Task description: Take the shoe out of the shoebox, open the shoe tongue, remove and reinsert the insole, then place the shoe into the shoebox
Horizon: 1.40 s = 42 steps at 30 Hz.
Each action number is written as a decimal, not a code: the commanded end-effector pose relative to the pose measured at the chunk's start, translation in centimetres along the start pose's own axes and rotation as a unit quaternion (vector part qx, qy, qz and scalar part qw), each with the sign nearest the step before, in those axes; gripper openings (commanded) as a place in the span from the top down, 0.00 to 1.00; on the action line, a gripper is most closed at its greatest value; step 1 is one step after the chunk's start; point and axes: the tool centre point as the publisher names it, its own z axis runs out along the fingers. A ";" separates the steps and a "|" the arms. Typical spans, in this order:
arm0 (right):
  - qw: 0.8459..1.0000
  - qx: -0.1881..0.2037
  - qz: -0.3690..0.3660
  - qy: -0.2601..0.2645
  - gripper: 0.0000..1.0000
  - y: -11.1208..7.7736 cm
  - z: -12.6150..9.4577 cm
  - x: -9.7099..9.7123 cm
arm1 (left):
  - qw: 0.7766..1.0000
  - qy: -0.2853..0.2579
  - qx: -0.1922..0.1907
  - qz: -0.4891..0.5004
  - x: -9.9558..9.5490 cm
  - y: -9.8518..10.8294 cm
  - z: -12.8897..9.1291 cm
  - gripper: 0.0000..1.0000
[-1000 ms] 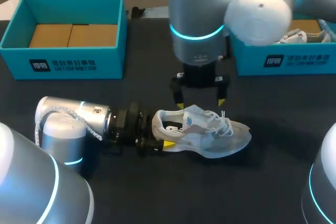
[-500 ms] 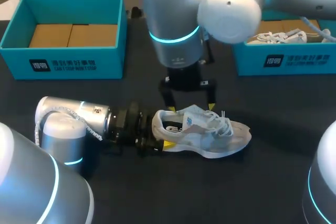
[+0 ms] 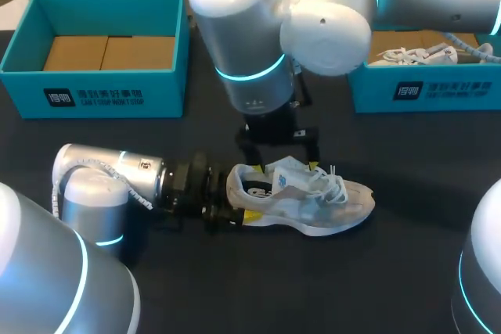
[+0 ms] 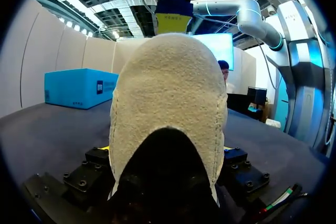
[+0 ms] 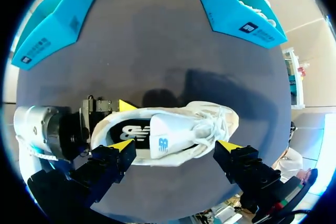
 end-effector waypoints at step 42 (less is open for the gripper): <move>0.999 -0.032 0.038 -0.015 0.00 -0.6 5.3 0.6 | 1.000 -0.001 0.000 0.000 0.0 0.0 0.1 1.00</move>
